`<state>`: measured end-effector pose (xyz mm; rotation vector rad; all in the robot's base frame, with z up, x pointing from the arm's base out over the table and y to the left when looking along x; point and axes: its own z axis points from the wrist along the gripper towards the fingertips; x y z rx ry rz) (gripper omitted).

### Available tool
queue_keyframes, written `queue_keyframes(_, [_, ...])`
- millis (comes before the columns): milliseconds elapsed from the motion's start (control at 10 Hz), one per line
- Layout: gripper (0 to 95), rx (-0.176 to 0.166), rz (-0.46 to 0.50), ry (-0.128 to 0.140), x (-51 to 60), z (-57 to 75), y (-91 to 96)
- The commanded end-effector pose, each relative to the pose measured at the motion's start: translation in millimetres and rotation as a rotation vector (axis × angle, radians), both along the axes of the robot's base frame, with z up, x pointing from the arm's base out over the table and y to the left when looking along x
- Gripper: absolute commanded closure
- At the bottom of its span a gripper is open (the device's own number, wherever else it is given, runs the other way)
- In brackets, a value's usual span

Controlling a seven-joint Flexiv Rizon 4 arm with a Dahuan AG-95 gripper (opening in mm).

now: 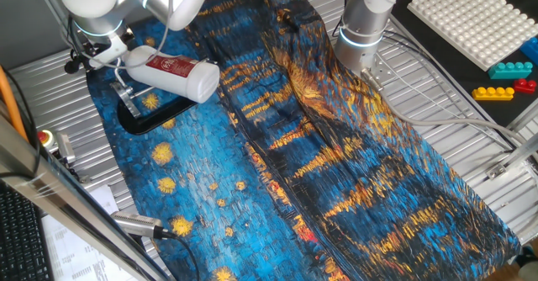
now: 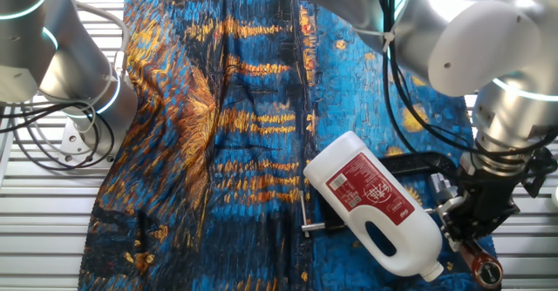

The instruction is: Push down the lever

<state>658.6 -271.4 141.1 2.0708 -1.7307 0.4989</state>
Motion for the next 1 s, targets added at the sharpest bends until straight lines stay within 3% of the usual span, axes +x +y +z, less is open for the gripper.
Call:
queue_keyframes(100, [95.0,-0.005,0.006,0.007,0.4,-0.4,1.9])
queue_keyframes(1000, [95.0,-0.017,-0.001,0.018,4.4,-0.3,9.4])
